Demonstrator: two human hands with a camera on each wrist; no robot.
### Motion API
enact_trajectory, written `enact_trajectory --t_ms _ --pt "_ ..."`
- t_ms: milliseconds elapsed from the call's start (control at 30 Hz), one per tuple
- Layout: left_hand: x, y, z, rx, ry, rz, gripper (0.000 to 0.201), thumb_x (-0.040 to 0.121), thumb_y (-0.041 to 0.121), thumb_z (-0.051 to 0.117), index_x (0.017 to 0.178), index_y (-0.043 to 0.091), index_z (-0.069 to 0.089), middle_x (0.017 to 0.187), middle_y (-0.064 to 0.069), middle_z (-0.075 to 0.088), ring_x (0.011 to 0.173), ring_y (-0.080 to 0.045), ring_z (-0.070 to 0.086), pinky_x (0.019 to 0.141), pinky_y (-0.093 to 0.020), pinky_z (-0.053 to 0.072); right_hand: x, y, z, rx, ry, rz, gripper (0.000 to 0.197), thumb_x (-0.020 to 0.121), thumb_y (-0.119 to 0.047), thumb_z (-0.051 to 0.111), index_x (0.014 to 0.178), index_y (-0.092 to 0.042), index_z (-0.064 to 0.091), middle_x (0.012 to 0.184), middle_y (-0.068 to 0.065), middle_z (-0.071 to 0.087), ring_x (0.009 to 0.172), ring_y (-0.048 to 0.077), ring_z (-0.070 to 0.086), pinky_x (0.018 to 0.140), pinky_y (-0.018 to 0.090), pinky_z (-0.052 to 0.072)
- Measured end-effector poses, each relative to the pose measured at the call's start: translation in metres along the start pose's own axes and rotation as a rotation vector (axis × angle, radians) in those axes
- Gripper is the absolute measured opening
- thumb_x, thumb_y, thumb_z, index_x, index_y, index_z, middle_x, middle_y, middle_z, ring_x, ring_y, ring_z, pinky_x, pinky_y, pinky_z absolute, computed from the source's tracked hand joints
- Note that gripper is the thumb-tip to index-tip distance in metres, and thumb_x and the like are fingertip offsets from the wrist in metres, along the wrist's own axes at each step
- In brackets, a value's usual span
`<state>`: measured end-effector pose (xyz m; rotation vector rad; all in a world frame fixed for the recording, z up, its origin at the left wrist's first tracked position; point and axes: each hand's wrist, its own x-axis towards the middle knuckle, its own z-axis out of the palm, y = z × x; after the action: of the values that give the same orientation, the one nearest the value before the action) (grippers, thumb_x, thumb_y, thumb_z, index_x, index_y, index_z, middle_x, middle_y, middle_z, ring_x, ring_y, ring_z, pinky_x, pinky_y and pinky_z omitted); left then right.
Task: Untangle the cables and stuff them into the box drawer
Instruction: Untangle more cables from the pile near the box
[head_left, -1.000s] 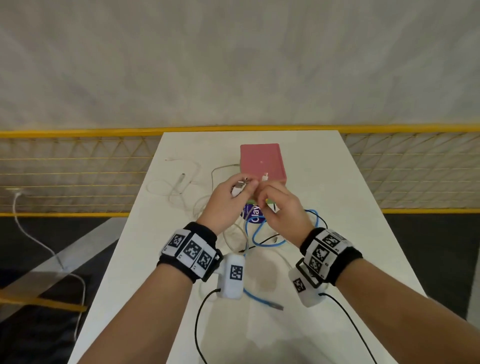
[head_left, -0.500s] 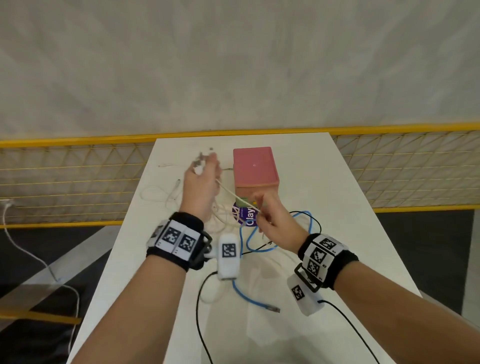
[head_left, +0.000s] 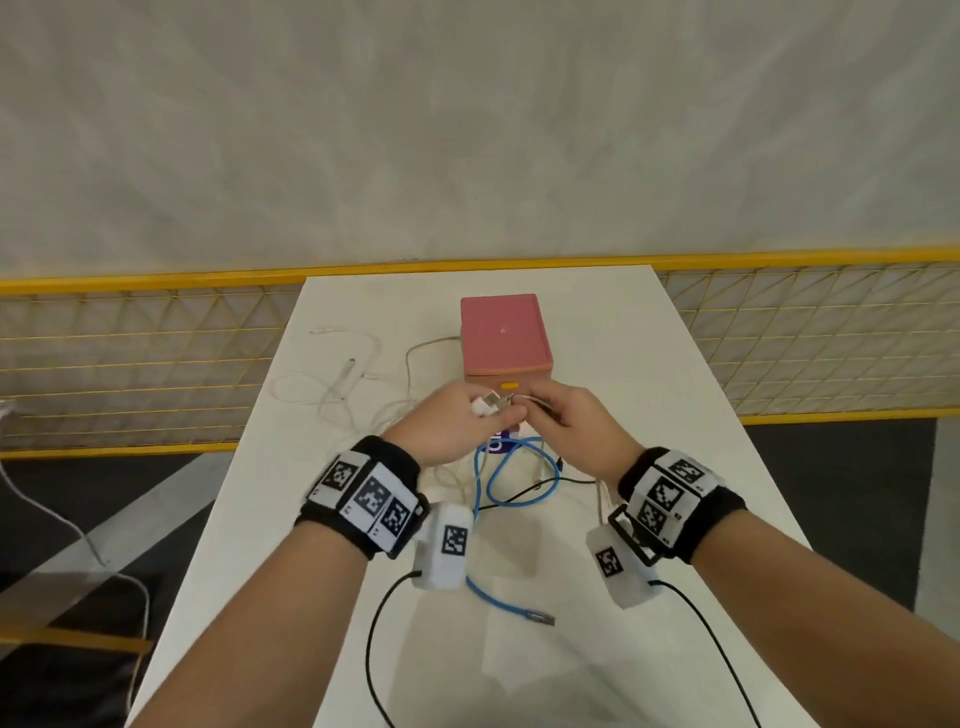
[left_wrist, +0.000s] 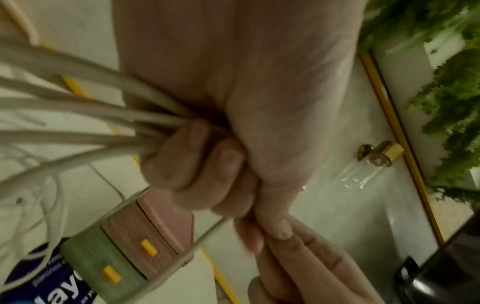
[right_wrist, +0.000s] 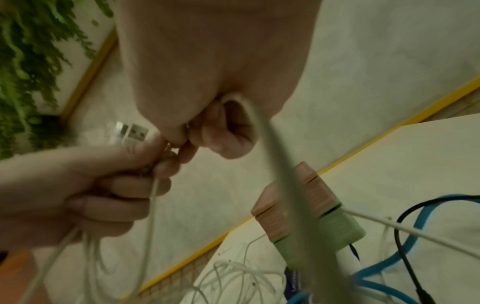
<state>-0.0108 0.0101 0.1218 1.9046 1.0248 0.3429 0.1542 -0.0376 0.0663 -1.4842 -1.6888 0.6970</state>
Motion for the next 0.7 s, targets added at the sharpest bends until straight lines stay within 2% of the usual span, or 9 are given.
enact_trajectory --t_ms 100,200,267,367,433,500,567,633,700 --pt "0.005 -0.005 -0.011 -0.086 0.194 -0.046 0.023 0.094 0.032 0.059 0.098 0.013 0.070 0.088 0.005 0.067 0.073 -0.013 0.069 0.062 -0.032 0.055 -0.002 -0.004 -0.014 0.032 0.011 0.045 0.021 0.100 -0.016 0.043 0.101 -0.010 0.063 0.064 -0.015 0.058 0.049 -0.001 0.056 0.049 0.010 0.042" --pt "0.015 -0.026 -0.043 -0.292 0.707 -0.133 0.015 0.094 0.033 0.059 0.086 0.021 0.066 0.099 -0.003 0.068 0.089 -0.031 0.066 0.079 -0.035 0.054 -0.016 0.012 -0.027 0.018 -0.027 0.153 0.028 0.101 -0.026 0.037 0.083 -0.022 0.057 0.053 -0.010 0.040 0.040 0.009 0.037 0.042 0.023 0.038" --pt "0.017 -0.038 -0.056 -0.183 0.820 -0.140 0.017 0.093 0.035 0.060 0.089 0.019 0.065 0.097 0.003 0.066 0.098 -0.028 0.063 0.084 -0.033 0.049 -0.022 0.023 -0.028 -0.041 -0.041 0.154 0.029 0.101 -0.029 0.037 0.077 -0.026 0.054 0.059 0.000 0.034 0.049 0.014 0.032 0.048 0.027 0.034" --pt "0.013 -0.033 -0.041 -0.030 0.722 -0.017 0.043 0.092 0.035 0.063 0.133 0.028 0.051 0.090 0.003 0.062 0.076 -0.012 0.055 0.064 -0.018 0.039 -0.018 0.020 -0.024 -0.095 -0.046 0.125 0.028 0.100 -0.030 0.039 0.079 -0.024 0.057 0.059 -0.001 0.035 0.052 0.010 0.030 0.052 0.024 0.030" --pt "0.009 -0.020 -0.020 0.027 0.467 0.099 0.064 0.092 0.038 0.061 0.146 0.046 0.028 0.084 0.009 0.059 0.070 -0.008 0.056 0.061 -0.015 0.040 -0.011 0.011 -0.021 -0.094 -0.061 0.107 0.029 0.100 -0.029 0.040 0.081 -0.020 0.060 0.053 -0.008 0.040 0.048 0.008 0.032 0.051 0.018 0.029" --pt "0.010 -0.014 0.001 0.084 0.201 0.163 0.057 0.093 0.042 0.058 0.143 0.050 0.031 0.093 0.012 0.062 0.081 -0.010 0.062 0.066 -0.012 0.043 -0.003 0.001 -0.018 -0.104 -0.087 0.057 0.028 0.100 -0.025 0.040 0.087 -0.014 0.062 0.058 -0.017 0.053 0.053 0.004 0.045 0.056 0.015 0.035" --pt "0.014 -0.016 0.010 0.073 0.120 0.172 0.029 0.095 0.039 0.057 0.123 0.036 0.058 0.096 0.008 0.068 0.089 -0.008 0.062 0.071 -0.014 0.043 0.003 -0.005 -0.016 -0.096 -0.097 -0.019 0.024 0.100 -0.023 0.041 0.100 -0.016 0.064 0.080 -0.012 0.065 0.071 0.005 0.057 0.068 0.018 0.044" --pt "0.017 -0.020 0.007 0.025 0.201 0.173 0.017 0.095 0.035 0.057 0.096 0.020 0.065 0.087 -0.001 0.067 0.072 -0.010 0.056 0.065 -0.022 0.041 0.005 -0.002 -0.019 -0.084 -0.081 -0.032 0.022 0.100 -0.026 0.042 0.105 -0.022 0.063 0.091 -0.001 0.068 0.074 0.005 0.058 0.070 0.019 0.045" --pt "0.021 -0.025 -0.006 0.009 0.415 0.166 0.024 0.095 0.034 0.057 0.086 0.012 0.060 0.079 -0.003 0.061 0.062 -0.011 0.046 0.058 -0.019 0.040 0.003 0.006 -0.027 -0.083 -0.058 0.006 0.022 0.100 -0.025 0.040 0.094 -0.024 0.061 0.074 0.001 0.056 0.057 0.005 0.044 0.058 0.020 0.036"
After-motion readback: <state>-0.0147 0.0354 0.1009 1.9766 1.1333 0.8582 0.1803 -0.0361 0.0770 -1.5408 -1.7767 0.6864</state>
